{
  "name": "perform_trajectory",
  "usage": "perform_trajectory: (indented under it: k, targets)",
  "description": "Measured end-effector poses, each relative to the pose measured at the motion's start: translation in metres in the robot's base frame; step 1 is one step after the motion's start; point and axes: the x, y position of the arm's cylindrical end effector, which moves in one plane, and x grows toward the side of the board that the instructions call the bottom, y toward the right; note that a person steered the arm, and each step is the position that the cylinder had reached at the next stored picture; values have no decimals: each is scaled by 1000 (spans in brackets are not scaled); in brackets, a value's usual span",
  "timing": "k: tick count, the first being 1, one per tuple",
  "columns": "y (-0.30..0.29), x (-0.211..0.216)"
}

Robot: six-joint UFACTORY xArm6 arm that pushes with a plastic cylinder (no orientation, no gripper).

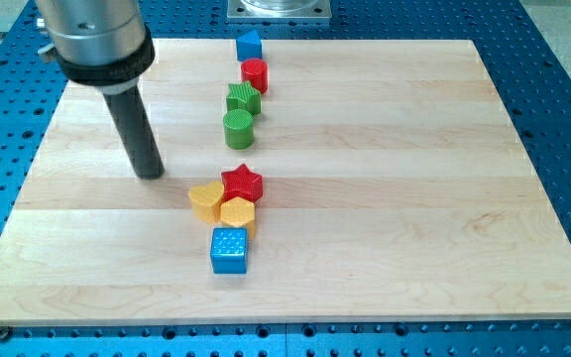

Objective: Push the green blocks to the group of blocks below the red circle

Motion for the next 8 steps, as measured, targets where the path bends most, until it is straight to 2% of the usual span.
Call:
perform_trajectory:
  k: [1,2,3,4,6,7,8]
  targets:
    - [44,-48]
    - [89,-64]
    - [166,-42]
    - [184,-51]
    - [148,48]
    - [170,28]
    - [250,21]
